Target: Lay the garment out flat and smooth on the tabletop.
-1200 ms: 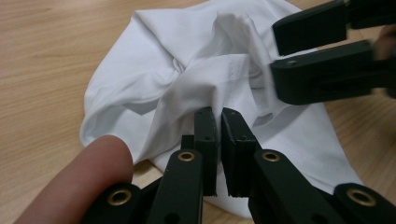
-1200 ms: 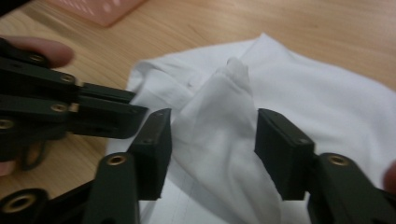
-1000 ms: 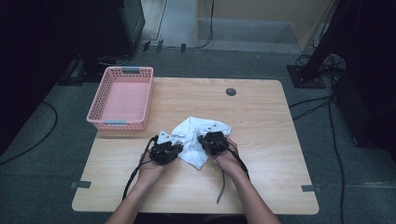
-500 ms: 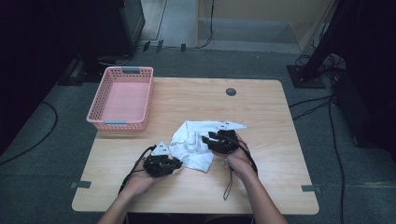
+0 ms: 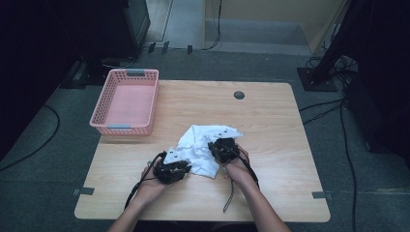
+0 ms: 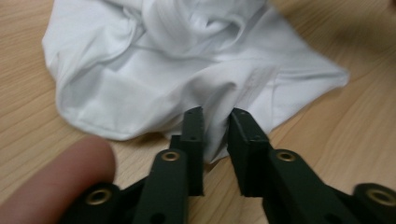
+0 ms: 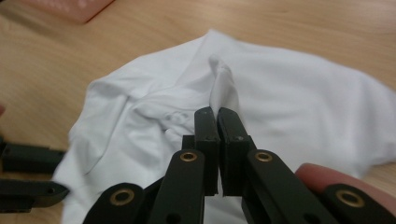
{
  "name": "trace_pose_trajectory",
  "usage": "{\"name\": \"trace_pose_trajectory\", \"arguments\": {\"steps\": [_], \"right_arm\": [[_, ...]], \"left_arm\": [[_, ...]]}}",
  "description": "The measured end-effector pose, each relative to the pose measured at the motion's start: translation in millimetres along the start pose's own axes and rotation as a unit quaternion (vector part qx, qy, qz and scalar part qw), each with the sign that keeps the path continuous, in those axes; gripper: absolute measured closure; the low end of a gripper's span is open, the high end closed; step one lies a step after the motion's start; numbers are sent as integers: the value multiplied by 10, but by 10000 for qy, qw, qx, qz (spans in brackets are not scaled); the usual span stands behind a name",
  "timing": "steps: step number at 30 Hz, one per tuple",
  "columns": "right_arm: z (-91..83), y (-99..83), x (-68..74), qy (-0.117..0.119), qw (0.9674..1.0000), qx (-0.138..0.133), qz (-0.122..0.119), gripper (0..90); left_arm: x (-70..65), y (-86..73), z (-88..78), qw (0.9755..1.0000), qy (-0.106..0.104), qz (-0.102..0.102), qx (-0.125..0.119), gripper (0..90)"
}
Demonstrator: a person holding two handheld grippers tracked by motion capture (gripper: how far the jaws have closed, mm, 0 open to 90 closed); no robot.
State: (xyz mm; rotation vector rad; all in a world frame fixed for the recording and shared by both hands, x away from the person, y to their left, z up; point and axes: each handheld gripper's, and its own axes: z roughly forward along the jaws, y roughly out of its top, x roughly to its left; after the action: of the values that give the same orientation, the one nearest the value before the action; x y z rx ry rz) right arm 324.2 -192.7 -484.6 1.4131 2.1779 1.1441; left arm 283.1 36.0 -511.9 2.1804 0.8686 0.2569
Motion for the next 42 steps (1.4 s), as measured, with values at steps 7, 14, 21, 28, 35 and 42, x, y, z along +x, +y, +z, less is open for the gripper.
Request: {"name": "trace_pose_trajectory", "arguments": {"steps": [7,14,21,28,35,42], "right_arm": [[-214,51,-412,-360,9965,-420,626,894],[-359,13,-816,-787,9875,-656,1201,894],[-455,28,-974,-898,9816,-1008,1350,891],[-445,82,-918,-837,9812,-1111,1341,873],[-469,73,-773,-898,9834,-1077,1152,753],[-451,-91,-308,-351,9965,-666,367,734]], "left_arm": [[53,-67,-95,9995,-277,-88,114,884],[-57,-154,-201,9949,-904,195,413,895],[-118,-29,-330,9853,-1640,420,227,678],[31,271,-76,9992,-295,-139,-209,616],[12,508,259,9992,239,-265,-191,622],[-18,543,462,9987,428,-70,274,596]]}}
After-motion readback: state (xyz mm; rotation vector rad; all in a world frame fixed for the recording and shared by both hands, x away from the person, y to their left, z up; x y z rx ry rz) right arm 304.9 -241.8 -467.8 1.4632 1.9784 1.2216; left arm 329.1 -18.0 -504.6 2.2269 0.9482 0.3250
